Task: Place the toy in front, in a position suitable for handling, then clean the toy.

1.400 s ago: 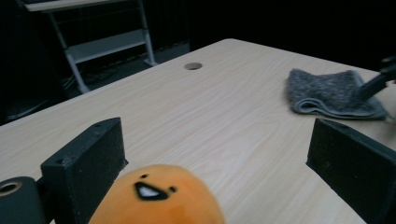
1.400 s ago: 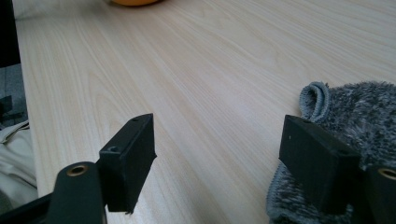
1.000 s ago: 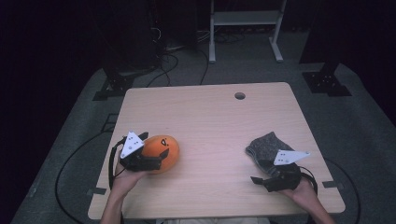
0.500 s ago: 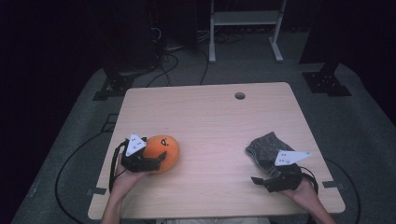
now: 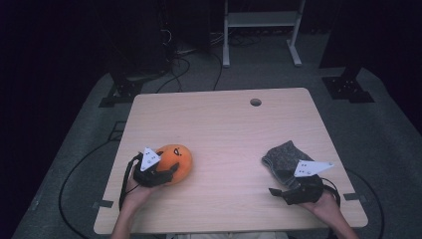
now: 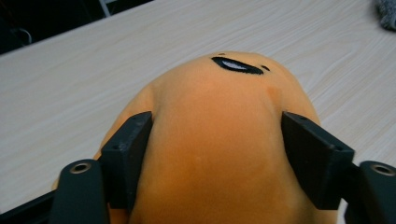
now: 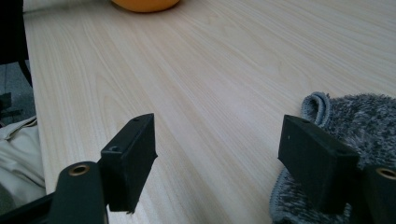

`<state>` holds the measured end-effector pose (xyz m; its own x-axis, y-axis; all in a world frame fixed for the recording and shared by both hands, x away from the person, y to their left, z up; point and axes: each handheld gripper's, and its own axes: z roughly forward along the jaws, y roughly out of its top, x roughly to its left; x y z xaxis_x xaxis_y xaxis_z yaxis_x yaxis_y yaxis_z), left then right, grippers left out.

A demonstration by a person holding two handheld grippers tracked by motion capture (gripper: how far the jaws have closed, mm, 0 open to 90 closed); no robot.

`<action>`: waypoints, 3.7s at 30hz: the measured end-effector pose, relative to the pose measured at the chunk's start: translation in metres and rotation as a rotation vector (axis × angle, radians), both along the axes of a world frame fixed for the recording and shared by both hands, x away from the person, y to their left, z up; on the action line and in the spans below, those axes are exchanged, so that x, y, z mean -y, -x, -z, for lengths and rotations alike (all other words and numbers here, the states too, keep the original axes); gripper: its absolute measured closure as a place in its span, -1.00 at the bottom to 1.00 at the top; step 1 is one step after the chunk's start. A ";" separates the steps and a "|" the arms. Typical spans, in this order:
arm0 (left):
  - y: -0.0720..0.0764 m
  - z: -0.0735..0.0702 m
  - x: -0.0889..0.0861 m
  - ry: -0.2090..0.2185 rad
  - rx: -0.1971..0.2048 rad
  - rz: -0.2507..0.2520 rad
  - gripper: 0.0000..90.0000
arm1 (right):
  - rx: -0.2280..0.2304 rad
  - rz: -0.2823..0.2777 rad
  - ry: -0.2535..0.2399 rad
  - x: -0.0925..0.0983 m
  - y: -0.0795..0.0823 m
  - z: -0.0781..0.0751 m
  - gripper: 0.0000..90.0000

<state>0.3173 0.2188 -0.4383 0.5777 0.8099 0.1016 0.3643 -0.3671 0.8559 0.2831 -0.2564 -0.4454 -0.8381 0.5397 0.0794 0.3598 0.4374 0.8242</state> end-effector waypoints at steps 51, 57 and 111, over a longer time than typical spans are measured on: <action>-0.019 -0.064 0.127 0.086 0.043 0.262 0.07 | 0.020 0.060 -0.049 0.016 -0.001 -0.006 -0.43; -0.019 -0.047 0.151 0.056 0.013 0.314 0.05 | 0.022 0.078 -0.067 0.020 -0.001 -0.007 -0.43; 0.000 -0.033 0.111 0.088 -0.016 0.387 -0.77 | -0.065 0.273 0.122 0.013 -0.089 0.008 0.11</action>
